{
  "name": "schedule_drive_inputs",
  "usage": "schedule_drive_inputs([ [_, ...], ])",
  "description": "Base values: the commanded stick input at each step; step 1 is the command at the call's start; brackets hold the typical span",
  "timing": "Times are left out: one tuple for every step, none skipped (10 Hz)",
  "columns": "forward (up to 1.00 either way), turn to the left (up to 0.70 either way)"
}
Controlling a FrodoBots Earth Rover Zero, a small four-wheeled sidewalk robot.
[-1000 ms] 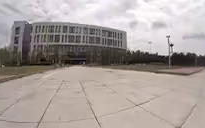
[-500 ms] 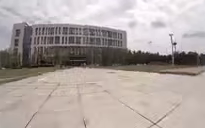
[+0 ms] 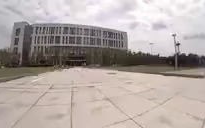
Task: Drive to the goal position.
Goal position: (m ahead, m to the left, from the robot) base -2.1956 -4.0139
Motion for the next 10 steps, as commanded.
schedule_drive_inputs([
  [1.00, 0.38],
  [1.00, 0.08],
  [1.00, 0.04],
  [1.00, 0.03],
  [1.00, 0.03],
  [1.00, 0.03],
  [1.00, 0.03],
  [1.00, 0.03],
  [1.00, 0.03],
  [1.00, 0.03],
])
